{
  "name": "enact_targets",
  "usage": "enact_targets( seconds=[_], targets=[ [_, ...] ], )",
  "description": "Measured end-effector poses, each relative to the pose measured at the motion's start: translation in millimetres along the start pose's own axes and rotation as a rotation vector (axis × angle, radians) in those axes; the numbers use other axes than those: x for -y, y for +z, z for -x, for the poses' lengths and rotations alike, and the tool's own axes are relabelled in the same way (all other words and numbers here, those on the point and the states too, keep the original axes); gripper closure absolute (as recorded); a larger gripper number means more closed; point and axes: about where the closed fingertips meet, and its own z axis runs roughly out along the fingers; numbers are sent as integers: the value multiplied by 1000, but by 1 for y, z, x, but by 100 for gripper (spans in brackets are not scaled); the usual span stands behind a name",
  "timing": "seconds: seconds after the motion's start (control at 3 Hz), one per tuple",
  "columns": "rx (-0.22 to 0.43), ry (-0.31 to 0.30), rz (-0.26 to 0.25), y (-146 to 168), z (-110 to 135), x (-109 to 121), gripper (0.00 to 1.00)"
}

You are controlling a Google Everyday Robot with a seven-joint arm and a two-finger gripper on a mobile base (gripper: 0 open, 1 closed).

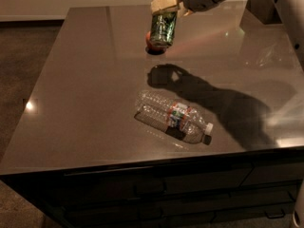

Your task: Place green can upright

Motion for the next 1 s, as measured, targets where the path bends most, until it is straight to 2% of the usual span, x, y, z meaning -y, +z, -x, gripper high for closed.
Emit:
enact_targets(
  seconds=[0.33,0.67,1.0],
  targets=[
    [-33,-8,0,3,-2,1,100],
    [-103,-46,7,8,-7,4,100],
    [-145,-71,9,11,-8,7,100]
  ],
)
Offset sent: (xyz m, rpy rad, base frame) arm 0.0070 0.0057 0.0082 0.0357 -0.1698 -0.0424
